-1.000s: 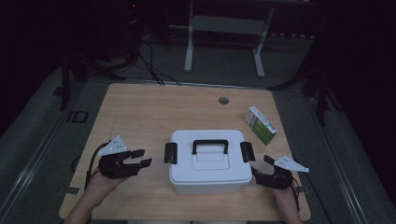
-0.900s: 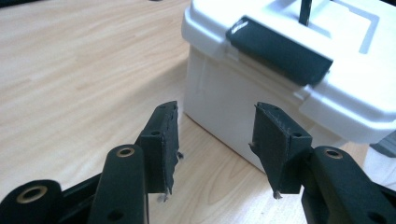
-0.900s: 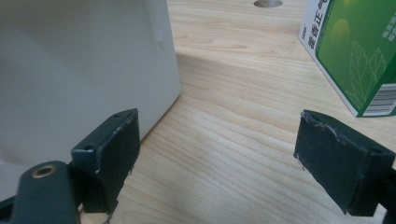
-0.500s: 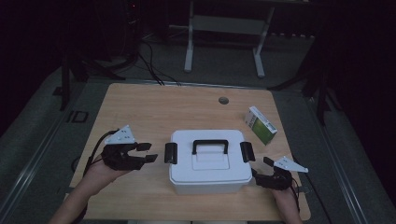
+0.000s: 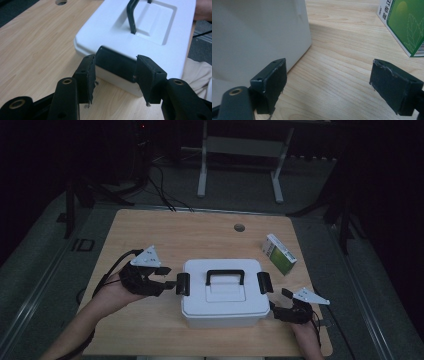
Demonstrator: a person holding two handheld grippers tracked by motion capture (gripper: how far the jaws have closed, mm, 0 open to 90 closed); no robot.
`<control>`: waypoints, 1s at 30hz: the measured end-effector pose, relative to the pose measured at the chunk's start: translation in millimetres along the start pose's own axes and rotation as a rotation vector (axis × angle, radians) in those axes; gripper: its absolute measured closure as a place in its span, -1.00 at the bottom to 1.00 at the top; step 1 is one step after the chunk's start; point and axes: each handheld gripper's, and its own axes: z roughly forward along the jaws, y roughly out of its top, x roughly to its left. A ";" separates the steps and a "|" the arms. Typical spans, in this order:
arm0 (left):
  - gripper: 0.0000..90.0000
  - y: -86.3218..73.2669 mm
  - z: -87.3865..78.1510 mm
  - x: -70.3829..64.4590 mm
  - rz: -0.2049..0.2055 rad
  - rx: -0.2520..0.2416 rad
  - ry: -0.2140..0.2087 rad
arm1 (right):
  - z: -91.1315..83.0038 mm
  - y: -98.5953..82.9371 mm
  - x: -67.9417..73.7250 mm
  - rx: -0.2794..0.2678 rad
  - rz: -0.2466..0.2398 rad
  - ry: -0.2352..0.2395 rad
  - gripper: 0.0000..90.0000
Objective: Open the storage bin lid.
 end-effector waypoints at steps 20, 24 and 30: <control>0.13 58.9 24.0 -7.6 0.150 0.123 -0.073 | 2.5 -1.5 0.0 0.017 -0.006 0.024 -0.69; 0.13 69.5 30.7 -10.8 0.181 0.153 -0.078 | 2.1 -1.5 -0.4 0.016 -0.004 0.027 -0.69; 0.10 85.6 38.5 -16.9 0.217 0.179 -0.092 | 2.2 -1.8 -0.5 0.018 -0.003 0.030 -0.69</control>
